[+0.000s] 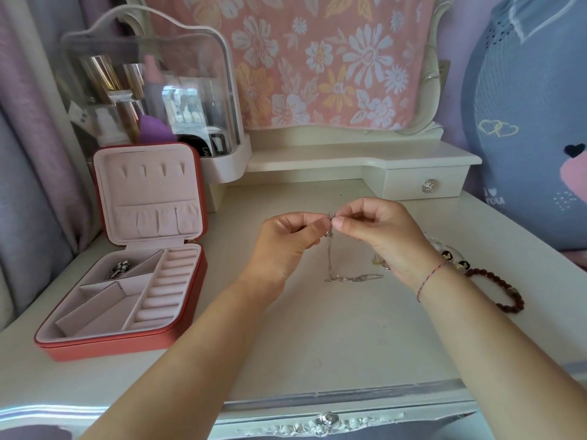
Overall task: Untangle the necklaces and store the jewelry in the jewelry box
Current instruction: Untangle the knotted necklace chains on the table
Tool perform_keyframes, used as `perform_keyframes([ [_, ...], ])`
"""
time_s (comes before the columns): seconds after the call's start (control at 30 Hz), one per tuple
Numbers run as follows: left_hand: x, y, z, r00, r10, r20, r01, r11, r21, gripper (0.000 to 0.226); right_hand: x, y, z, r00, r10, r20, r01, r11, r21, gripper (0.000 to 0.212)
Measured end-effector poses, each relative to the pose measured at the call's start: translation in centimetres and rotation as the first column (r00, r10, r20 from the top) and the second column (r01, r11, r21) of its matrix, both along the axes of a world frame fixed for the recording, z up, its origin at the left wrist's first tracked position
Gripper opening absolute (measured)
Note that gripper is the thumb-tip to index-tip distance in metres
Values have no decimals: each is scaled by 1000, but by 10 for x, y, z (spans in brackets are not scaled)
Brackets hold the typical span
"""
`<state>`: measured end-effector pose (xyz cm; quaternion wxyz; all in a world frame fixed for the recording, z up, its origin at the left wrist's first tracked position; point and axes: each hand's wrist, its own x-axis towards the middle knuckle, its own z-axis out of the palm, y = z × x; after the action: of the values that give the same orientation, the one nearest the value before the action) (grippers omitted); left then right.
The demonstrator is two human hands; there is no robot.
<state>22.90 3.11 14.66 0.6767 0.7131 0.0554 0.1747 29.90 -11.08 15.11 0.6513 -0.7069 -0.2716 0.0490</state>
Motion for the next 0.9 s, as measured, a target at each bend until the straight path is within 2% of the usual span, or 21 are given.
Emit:
perform_keyframes([
  [0.2, -2, -3, 1, 998, 62, 13, -63, 993, 98, 11, -5, 2, 0, 989, -82, 125, 93, 992, -82, 11],
  [0.3, -3, -4, 1, 996, 84, 24, -86, 991, 103, 10, -5, 3, -1, 971, -111, 212, 135, 985, -103, 17],
  [0.43, -2, -3, 0, 994, 101, 26, -104, 990, 97, 13, -6, 6, -5, 958, -100, 269, 146, 977, -156, 14],
  [0.53, -2, -1, -1, 995, 91, 27, -93, 992, 81, 13, -6, 7, -5, 963, -91, 255, 135, 978, -162, 15],
  [0.73, -1, 1, 2, 1000, 30, 8, -30, 999, -18, 3, -4, 4, -1, 992, -55, 116, 65, 994, -90, 15],
  [0.9, 0, 1, -1, 1000, 8, -12, -9, 1000, -13, 7, -4, 3, -1, 996, -36, 79, 41, 997, -65, 10],
])
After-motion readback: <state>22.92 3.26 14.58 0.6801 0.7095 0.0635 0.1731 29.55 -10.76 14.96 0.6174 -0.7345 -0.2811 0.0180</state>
